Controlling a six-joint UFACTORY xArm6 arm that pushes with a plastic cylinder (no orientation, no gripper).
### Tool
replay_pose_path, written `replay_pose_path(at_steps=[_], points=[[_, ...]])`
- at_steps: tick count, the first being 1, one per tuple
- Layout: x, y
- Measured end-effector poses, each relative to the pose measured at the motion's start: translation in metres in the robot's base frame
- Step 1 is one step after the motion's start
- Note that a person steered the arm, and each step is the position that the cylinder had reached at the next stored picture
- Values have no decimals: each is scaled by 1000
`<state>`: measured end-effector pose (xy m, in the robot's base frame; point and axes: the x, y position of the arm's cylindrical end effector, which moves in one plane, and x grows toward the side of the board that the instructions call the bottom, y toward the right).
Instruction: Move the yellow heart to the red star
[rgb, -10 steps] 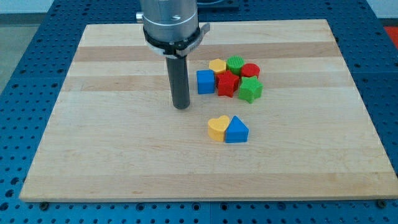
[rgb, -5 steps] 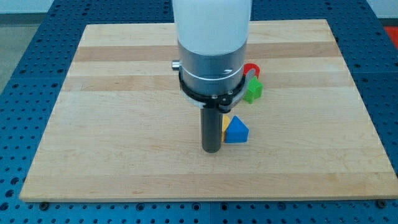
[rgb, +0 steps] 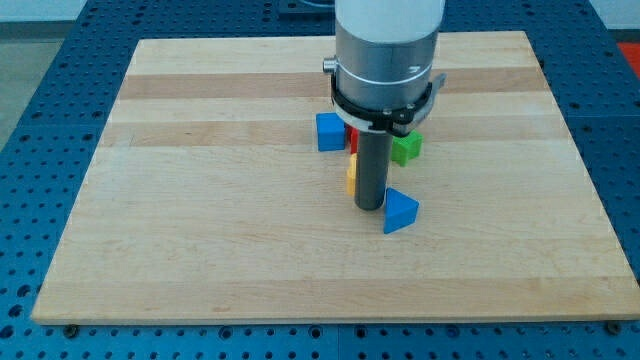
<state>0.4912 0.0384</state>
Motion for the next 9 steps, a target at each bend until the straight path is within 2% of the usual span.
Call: replay_pose_path(at_steps=[5,9], points=[[-15,-35],[-31,-40]])
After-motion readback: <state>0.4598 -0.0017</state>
